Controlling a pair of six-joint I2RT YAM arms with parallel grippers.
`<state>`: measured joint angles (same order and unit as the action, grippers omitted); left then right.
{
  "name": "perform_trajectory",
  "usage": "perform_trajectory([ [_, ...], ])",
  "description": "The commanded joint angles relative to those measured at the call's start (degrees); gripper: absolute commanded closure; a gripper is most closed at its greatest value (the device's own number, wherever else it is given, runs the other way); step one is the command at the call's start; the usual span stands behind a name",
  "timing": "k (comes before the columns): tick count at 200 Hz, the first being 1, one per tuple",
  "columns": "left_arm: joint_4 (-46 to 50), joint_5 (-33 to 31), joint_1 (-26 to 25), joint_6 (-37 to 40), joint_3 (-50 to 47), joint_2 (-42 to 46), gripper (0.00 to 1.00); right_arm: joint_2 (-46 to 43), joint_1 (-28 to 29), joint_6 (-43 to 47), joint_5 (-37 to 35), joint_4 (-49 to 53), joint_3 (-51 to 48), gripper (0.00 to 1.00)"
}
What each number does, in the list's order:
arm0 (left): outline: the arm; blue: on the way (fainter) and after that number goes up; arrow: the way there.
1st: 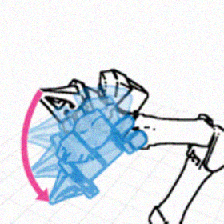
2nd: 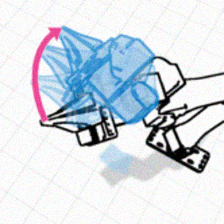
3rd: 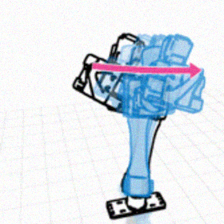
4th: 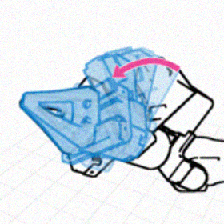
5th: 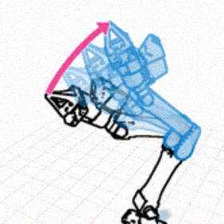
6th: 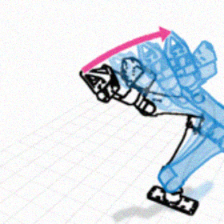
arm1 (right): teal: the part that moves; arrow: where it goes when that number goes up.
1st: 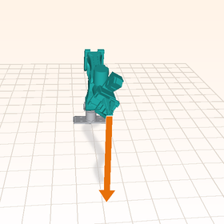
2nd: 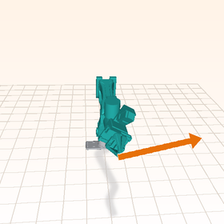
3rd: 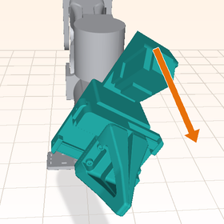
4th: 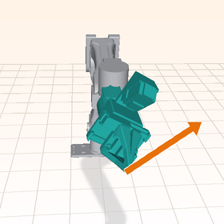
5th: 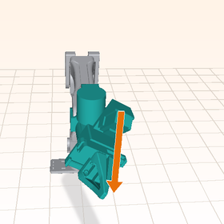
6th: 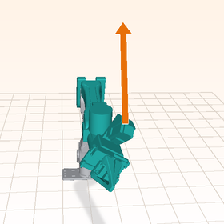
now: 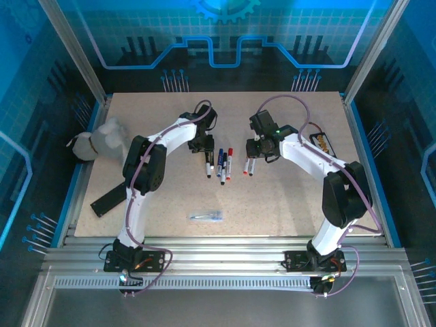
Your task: Open the pen caps
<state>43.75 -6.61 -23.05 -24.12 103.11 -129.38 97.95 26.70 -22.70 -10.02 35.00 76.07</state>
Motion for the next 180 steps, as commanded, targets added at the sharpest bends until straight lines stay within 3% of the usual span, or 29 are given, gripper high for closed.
perform_trajectory([
  [1,-0.28,0.38,-0.5,-1.48,-0.45,-1.79,0.62,0.86,0.6,-0.51,0.44,-0.29,-0.4,0.63],
  [53,0.02,0.11,-0.51,-1.67,0.54,-3.77,0.65,1.1,0.54,-0.61,0.86,-0.73,-0.71,0.66],
  [97,0.13,-0.07,-0.42,-1.65,1.14,-4.64,0.73,1.15,0.54,-1.09,2.69,-1.77,-1.41,0.68],
  [147,0.58,0.17,0.62,-1.49,1.57,-4.51,0.86,1.72,1.19,-2.25,5.52,-2.98,-1.8,0.69],
  [180,0.47,0.8,1.8,-1.41,1.41,-2.9,1.0,2.76,2.86,-3.37,8.7,-5.11,-1.94,0.7],
])
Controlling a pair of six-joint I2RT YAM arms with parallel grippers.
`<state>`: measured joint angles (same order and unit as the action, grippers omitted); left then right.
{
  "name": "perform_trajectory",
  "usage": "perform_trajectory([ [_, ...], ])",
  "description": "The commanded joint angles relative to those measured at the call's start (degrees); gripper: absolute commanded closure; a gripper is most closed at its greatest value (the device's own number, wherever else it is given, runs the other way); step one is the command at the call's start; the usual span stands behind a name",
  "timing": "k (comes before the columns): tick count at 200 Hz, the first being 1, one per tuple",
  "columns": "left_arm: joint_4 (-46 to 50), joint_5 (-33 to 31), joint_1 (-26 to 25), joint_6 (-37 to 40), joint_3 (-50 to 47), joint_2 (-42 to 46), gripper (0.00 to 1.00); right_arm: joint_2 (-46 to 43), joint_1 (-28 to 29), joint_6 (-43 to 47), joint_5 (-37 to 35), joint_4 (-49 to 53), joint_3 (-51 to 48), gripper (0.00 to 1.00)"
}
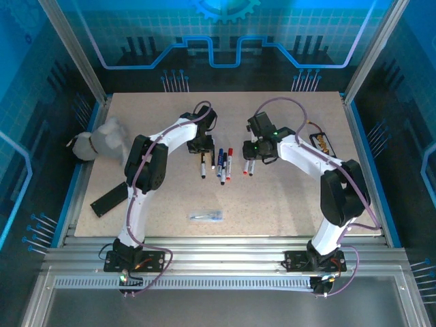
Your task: Open the pen caps
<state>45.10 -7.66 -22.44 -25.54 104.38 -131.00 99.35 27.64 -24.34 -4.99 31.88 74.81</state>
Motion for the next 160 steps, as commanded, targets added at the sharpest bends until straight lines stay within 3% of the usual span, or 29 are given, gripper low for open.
perform_trajectory([
  [1,-0.89,1.85,1.22,0.03,0.14,-1.19,1.0,1.41,2.0,-1.79,3.85,-2.04,-0.65,0.7],
  [66,-2.76,4.93,2.22,-1.11,-2.19,6.34,1.0,2.59,3.65,-7.47,15.9,-11.48,-2.0,0.69],
  [126,-6.42,14.67,2.16,-4.76,-4.14,9.77,1.0,5.21,4.76,-12.32,24.15,-19.82,-2.73,0.52],
  [160,-7.82,17.04,2.18,-5.94,-4.97,10.66,1.0,6.42,5.11,-14.05,26.08,-22.48,-2.82,0.49],
])
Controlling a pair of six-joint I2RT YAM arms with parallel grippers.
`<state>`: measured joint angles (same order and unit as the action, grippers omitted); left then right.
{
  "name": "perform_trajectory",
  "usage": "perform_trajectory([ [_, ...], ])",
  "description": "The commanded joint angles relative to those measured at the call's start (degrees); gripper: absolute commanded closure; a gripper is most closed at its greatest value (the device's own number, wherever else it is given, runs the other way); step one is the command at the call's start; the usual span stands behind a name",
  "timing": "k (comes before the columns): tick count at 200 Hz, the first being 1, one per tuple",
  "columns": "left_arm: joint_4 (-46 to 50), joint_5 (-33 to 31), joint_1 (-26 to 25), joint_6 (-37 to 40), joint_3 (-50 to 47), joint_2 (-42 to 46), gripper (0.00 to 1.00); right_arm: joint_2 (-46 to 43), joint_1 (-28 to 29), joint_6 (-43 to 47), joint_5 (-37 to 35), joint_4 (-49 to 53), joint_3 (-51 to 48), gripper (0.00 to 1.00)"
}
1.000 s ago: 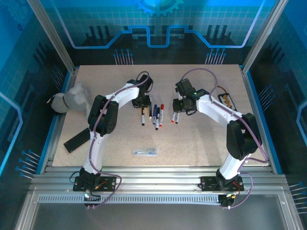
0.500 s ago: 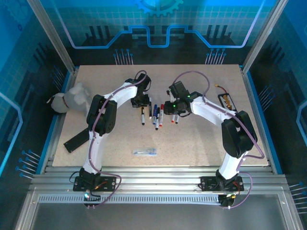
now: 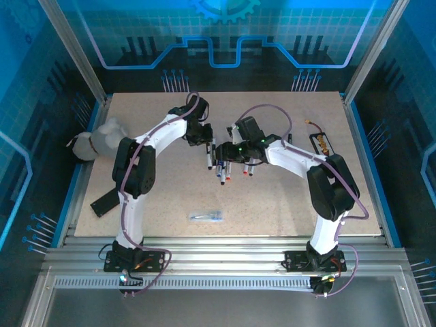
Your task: Open the pen caps
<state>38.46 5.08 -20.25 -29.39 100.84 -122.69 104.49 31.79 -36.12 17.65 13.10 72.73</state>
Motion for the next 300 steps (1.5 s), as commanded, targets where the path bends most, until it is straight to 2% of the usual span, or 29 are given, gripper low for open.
perform_trajectory([
  [1,-1.14,4.35,-0.03,-2.13,-1.39,2.36,1.0,1.31,0.97,-2.28,3.44,-3.7,-0.7,0.49],
  [82,-2.8,7.61,-0.05,-3.47,-2.27,4.48,1.0,4.31,1.53,-1.94,2.72,-2.89,1.45,0.5],
  [155,-3.67,9.29,-0.18,-3.92,-3.45,5.57,1.0,7.65,1.63,-2.9,2.83,-3.77,5.09,0.62],
  [239,-5.05,9.92,-0.23,-4.78,-4.6,6.41,1.0,10.12,1.96,-4.27,4.32,-5.2,6.9,0.64],
  [246,-5.05,9.96,-0.23,-4.78,-4.51,6.49,1.0,10.21,2.0,-4.44,4.32,-5.21,6.9,0.67],
  [257,-4.97,9.84,-0.23,-4.69,-4.58,6.53,1.0,10.05,1.99,-4.57,4.32,-5.28,6.8,0.78],
  [262,-4.89,9.73,-0.23,-4.63,-4.6,6.5,1.0,9.91,1.98,-4.62,4.24,-5.28,6.73,0.87],
  [274,-4.87,9.52,-0.23,-4.6,-4.81,6.5,1.0,9.49,2.04,-4.58,4.06,-5.28,6.35,1.0],
  [300,-4.86,8.94,-0.23,-4.65,-5.2,6.34,1.0,7.96,2.03,-3.94,3.88,-5.85,4.76,1.0],
])
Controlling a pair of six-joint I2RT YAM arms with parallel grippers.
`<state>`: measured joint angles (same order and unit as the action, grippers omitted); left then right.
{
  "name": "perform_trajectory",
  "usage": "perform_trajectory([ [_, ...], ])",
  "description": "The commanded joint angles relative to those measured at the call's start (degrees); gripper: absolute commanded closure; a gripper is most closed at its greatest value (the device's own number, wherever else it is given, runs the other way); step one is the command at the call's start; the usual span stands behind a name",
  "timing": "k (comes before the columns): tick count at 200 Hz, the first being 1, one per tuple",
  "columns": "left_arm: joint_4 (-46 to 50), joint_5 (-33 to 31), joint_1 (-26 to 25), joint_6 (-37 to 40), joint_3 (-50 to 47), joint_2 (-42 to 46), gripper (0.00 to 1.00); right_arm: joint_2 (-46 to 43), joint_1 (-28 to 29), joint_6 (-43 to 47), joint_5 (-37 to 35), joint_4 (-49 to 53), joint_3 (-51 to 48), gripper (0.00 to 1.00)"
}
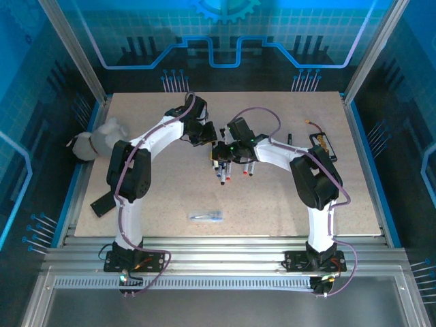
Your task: Open the pen caps
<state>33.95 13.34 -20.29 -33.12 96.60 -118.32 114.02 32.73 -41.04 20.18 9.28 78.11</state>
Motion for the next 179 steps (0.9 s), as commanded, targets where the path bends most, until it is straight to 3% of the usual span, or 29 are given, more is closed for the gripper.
perform_trajectory([
  [1,-0.37,0.7,-0.18,-0.9,-0.97,1.96,1.0,-1.59,1.05,1.01,1.35,-2.05,-0.69,1.0],
  [5,-0.3,0.68,-0.14,-0.9,-0.99,1.88,1.0,-1.76,1.04,1.11,1.43,-2.14,-0.9,1.0],
  [16,-0.29,0.57,-0.18,-0.98,-1.0,1.66,0.84,-2.29,1.02,1.22,1.52,-2.52,-1.56,1.0],
  [31,-0.29,0.49,-0.15,-1.15,-1.13,1.32,0.75,-2.94,1.04,1.23,1.78,-3.14,-2.14,1.0],
  [63,-0.73,0.53,-0.18,-1.49,-1.16,0.91,0.7,-3.54,1.26,1.38,2.14,-3.23,-2.35,1.0],
  [93,-0.82,0.62,-0.18,-1.46,-1.16,0.55,0.72,-3.54,1.41,1.4,2.31,-3.2,-2.56,1.0],
  [135,-0.82,0.81,-0.18,-1.43,-0.62,0.0,1.0,-2.88,1.78,1.05,2.82,-3.3,-2.26,1.0],
  [179,1.01,-3.45,0.79,-0.63,3.71,-2.21,1.0,-5.93,2.73,1.7,5.04,-0.56,-6.93,1.0],
])
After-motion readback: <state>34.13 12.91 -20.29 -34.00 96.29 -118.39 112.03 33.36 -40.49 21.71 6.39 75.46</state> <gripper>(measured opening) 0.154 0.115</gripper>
